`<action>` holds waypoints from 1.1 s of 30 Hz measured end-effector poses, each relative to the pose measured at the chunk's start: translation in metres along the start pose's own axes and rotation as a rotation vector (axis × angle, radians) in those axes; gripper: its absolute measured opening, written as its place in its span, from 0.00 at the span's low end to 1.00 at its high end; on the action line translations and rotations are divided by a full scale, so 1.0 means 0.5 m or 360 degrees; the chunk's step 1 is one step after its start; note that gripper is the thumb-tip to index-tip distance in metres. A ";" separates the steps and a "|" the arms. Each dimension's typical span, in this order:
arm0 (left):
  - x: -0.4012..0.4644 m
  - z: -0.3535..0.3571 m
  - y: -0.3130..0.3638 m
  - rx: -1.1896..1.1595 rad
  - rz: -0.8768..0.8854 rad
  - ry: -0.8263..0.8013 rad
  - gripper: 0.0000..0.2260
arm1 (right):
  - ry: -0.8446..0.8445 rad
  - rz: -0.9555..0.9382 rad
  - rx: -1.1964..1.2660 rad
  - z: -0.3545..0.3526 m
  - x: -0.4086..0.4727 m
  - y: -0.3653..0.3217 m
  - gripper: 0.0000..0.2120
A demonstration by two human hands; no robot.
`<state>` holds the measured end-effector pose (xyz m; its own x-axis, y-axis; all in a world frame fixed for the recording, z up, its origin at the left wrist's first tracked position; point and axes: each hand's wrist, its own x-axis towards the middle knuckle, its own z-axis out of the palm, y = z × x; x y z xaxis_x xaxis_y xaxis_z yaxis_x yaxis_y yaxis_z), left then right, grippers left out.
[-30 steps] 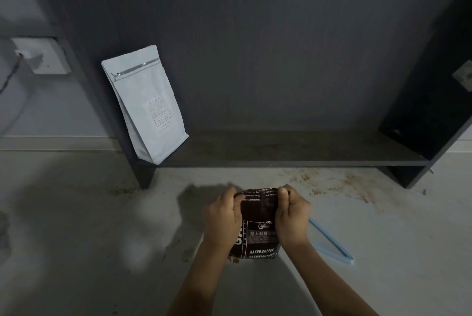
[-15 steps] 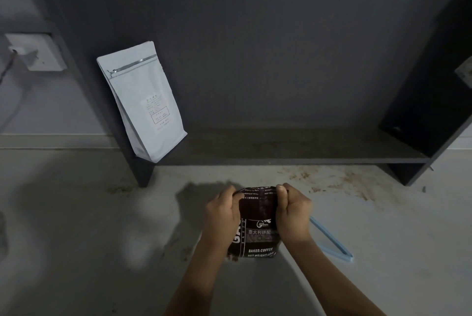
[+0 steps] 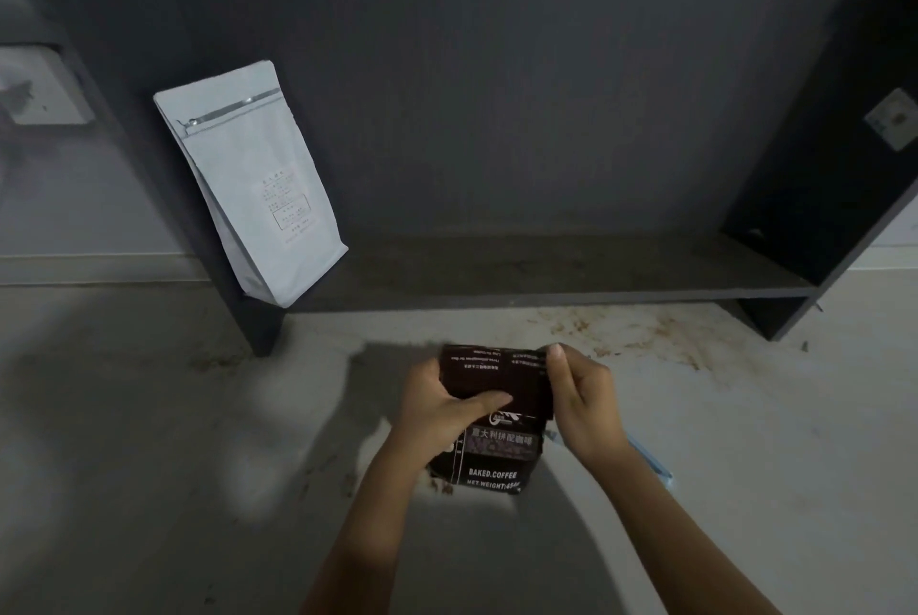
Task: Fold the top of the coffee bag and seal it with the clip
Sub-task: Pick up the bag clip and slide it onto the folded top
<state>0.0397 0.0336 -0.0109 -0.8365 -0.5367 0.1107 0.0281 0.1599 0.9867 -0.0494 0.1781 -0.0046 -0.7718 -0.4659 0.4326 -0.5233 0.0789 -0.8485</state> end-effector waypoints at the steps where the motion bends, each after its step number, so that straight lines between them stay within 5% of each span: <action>1: -0.003 0.002 -0.003 0.0006 -0.0007 0.0015 0.14 | -0.0006 0.0019 0.0005 -0.007 0.000 0.005 0.20; 7: -0.007 0.012 -0.018 0.0051 0.0002 0.0105 0.12 | -0.0132 0.0445 -0.0737 -0.090 -0.021 0.081 0.05; 12: 0.000 0.006 -0.021 0.0045 0.0002 0.0138 0.12 | -0.0637 0.0984 -0.1177 -0.137 -0.061 0.134 0.26; 16: 0.003 0.010 -0.022 0.0018 0.0011 0.0130 0.12 | -0.0741 0.0914 -0.1313 -0.151 -0.070 0.142 0.31; 26: -0.004 0.009 -0.019 -0.0021 0.0033 0.0088 0.14 | -0.0504 0.0763 -0.1057 -0.120 -0.082 0.138 0.17; 33: -0.007 0.009 -0.021 -0.0041 0.0047 0.0089 0.13 | -0.0478 0.0482 -0.1290 -0.101 -0.106 0.154 0.09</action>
<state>0.0401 0.0374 -0.0224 -0.8033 -0.5775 0.1456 0.0670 0.1552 0.9856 -0.0667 0.2533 -0.0774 -0.8502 -0.5255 0.0328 -0.4950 0.7765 -0.3900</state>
